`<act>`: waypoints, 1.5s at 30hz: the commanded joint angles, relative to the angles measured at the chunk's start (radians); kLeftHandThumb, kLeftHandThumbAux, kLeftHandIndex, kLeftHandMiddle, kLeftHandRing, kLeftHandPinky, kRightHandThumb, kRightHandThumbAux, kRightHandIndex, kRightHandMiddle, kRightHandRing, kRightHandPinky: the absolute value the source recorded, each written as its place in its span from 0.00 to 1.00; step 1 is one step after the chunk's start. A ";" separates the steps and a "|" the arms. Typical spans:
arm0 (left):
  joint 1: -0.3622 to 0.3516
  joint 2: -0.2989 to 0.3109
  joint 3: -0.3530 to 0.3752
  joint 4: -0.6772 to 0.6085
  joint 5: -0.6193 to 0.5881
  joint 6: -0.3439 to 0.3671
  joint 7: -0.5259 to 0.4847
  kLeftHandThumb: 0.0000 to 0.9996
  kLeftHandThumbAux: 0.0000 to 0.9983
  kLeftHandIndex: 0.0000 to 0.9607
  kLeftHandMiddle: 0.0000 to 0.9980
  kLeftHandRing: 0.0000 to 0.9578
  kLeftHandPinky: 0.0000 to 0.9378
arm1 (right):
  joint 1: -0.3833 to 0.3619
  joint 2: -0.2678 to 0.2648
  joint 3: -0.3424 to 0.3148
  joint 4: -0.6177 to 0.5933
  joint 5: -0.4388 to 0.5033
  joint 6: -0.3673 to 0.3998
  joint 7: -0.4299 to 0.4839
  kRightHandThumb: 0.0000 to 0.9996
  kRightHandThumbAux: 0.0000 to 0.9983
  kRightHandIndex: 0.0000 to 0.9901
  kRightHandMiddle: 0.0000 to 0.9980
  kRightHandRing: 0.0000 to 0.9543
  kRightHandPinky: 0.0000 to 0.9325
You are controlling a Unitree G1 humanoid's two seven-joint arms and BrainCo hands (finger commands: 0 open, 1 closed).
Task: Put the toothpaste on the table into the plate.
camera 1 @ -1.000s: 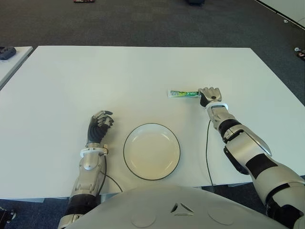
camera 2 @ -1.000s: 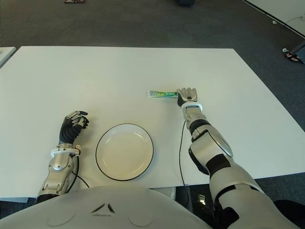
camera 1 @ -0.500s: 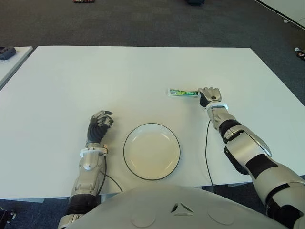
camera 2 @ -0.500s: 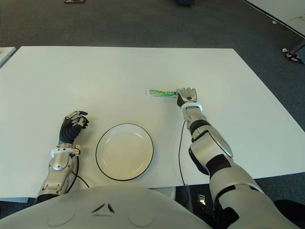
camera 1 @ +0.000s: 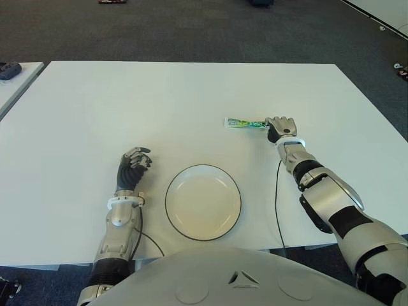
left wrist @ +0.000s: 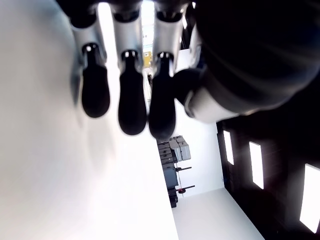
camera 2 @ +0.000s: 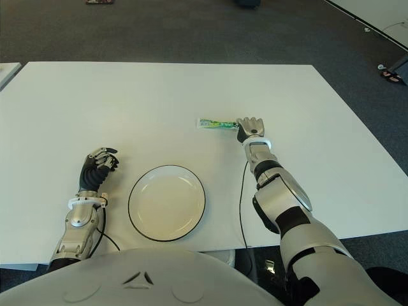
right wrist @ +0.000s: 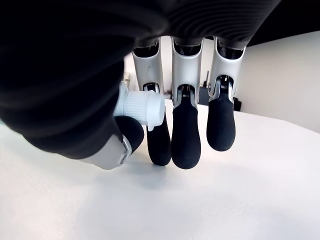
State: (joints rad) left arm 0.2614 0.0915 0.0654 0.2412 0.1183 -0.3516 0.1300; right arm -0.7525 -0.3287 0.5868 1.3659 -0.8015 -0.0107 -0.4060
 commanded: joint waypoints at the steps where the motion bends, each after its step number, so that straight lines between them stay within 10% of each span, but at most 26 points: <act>1: -0.001 0.002 0.000 0.009 0.004 0.014 -0.002 0.70 0.72 0.45 0.62 0.65 0.65 | 0.033 0.042 -0.070 0.007 0.083 -0.028 0.037 0.71 0.72 0.44 0.67 0.71 0.73; 20: -0.010 0.001 -0.005 0.006 0.015 0.022 0.003 0.70 0.72 0.45 0.61 0.65 0.64 | 0.013 0.111 -0.279 -0.084 0.319 -0.184 0.062 0.71 0.72 0.44 0.83 0.86 0.91; 45: -0.014 -0.002 -0.005 0.015 0.003 0.010 -0.006 0.70 0.72 0.45 0.60 0.64 0.64 | 0.129 0.132 -0.316 -0.358 0.393 -0.406 0.223 0.71 0.72 0.44 0.90 0.93 0.94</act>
State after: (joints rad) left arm 0.2520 0.0916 0.0633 0.2439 0.1233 -0.3471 0.1300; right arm -0.6689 -0.2045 0.2592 1.0852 -0.4191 -0.3752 -0.2097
